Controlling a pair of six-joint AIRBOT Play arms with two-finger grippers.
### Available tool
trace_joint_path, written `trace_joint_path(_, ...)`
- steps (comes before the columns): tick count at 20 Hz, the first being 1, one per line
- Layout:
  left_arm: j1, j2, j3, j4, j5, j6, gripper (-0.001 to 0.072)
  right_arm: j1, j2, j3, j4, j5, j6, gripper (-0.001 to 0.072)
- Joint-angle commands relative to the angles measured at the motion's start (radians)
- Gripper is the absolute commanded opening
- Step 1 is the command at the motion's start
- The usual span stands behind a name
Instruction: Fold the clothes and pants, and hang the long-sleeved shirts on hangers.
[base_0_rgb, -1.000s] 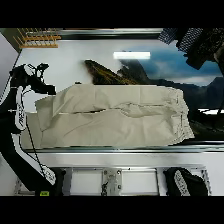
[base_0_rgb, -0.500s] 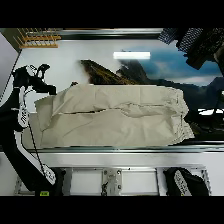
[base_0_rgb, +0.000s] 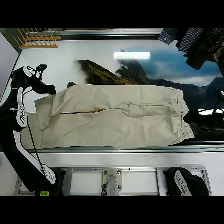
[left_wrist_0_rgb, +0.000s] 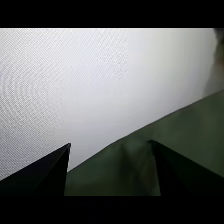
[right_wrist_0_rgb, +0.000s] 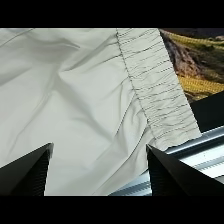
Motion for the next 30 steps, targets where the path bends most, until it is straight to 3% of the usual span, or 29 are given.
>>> trace_joint_path(1,-0.001,-0.015,-0.001,-0.003,0.004,0.001,0.0553,0.001,-0.001,0.0,0.012,0.0,0.0,0.0631)
trace_joint_path(10,-0.001,-0.015,-0.001,-0.004,-0.15,0.0,0.0552,0.001,-0.001,0.0,0.013,-0.004,0.0,0.0631)
trace_joint_path(13,-0.003,-0.015,-0.001,-0.003,-0.141,-0.014,0.0551,0.001,-0.001,0.0,0.013,-0.004,0.0,0.063)
trace_joint_path(14,-0.003,-0.015,0.0,-0.003,-0.128,-0.031,0.0509,0.001,-0.001,0.0,0.013,-0.004,0.0,0.063)
trace_joint_path(15,-0.003,-0.015,0.0,-0.003,-0.116,-0.045,0.0228,0.001,-0.001,0.0,0.013,-0.004,0.0,0.0631)
trace_joint_path(16,-0.003,-0.014,0.001,-0.003,-0.114,-0.052,0.0009,0.001,-0.001,0.0,0.013,-0.004,0.0,0.0631)
trace_joint_path(21,-0.005,-0.007,0.105,-0.003,-0.116,-0.114,0.0004,0.001,-0.001,0.019,0.013,-0.01,-0.032,0.0631)
trace_joint_path(24,-0.021,0.031,0.177,-0.003,-0.09,-0.131,0.0004,0.001,-0.056,0.139,0.012,0.013,-0.067,0.0631)
trace_joint_path(27,-0.045,0.093,0.153,-0.001,-0.008,-0.13,0.0004,0.001,-0.25,0.348,0.017,0.106,-0.196,0.0632)
trace_joint_path(30,-0.067,0.106,0.146,-0.001,-0.012,-0.13,0.0005,0.002,-0.508,0.562,0.046,0.135,-0.366,0.0631)
